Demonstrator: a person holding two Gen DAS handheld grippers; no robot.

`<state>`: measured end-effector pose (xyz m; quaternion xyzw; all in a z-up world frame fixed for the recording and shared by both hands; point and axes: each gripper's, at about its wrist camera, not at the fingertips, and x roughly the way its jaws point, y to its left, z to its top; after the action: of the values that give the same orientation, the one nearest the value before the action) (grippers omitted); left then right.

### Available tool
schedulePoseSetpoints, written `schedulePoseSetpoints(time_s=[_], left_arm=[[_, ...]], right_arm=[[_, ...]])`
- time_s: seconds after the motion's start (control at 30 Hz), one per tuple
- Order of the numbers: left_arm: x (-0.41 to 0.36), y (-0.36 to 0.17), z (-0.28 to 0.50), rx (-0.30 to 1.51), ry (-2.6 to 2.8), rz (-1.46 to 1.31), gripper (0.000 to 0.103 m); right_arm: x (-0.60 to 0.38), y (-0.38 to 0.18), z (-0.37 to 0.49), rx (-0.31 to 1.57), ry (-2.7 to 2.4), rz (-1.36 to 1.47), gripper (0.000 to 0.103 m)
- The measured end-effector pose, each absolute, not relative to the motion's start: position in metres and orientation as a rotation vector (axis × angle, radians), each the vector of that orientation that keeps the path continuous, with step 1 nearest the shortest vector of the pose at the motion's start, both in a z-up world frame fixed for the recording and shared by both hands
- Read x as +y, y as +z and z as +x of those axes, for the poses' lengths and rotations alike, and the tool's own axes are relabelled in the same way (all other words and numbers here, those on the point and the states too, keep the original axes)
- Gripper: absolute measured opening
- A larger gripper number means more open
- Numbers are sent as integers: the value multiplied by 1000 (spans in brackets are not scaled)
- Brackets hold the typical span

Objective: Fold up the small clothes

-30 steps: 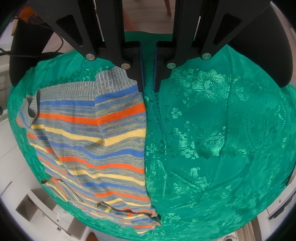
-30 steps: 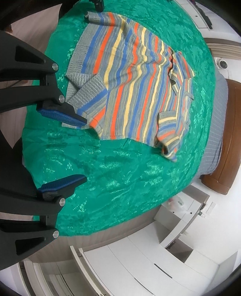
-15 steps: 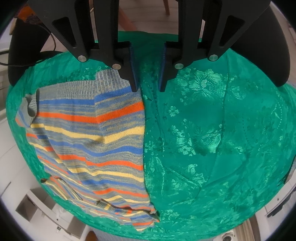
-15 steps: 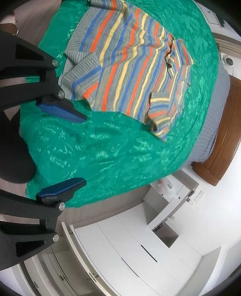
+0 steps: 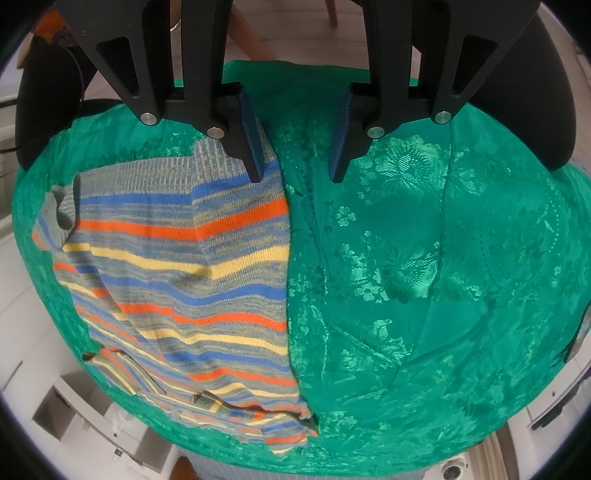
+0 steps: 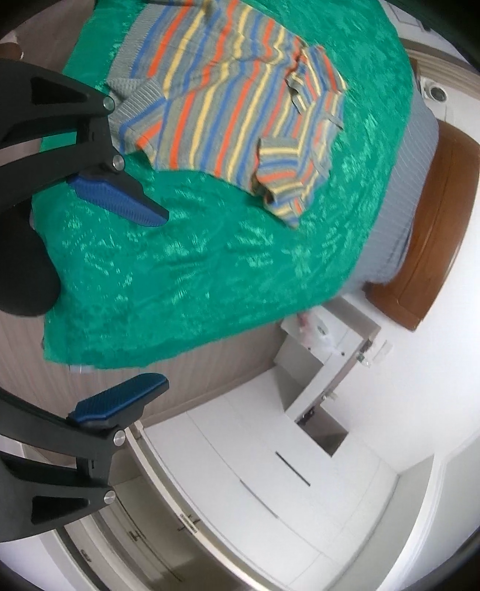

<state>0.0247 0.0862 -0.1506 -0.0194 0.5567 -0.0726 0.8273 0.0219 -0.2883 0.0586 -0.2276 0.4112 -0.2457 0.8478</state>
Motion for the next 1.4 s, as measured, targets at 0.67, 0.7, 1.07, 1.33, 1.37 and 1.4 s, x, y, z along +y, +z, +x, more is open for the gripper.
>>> schedulePoseSetpoints(time_s=[0.67, 0.7, 1.07, 1.33, 1.37, 1.4], left_arm=[[96, -152, 21, 1177, -228, -138, 91], [91, -157, 23, 1188, -228, -110, 91], [54, -180, 39, 1230, -251, 37, 6], [105, -150, 27, 1210, -305, -106, 4], [106, -153, 27, 1223, -301, -101, 4], [105, -155, 28, 1227, -293, -78, 4]], right_arm=[[-341, -5, 31, 1008, -250, -93, 90], [-334, -19, 33, 1035, -183, -62, 90], [-308, -129, 79, 1255, 98, 268, 4], [-371, -85, 25, 1229, 109, 416, 3], [-369, -90, 24, 1249, 108, 398, 3], [-364, -100, 23, 1285, 98, 375, 3]])
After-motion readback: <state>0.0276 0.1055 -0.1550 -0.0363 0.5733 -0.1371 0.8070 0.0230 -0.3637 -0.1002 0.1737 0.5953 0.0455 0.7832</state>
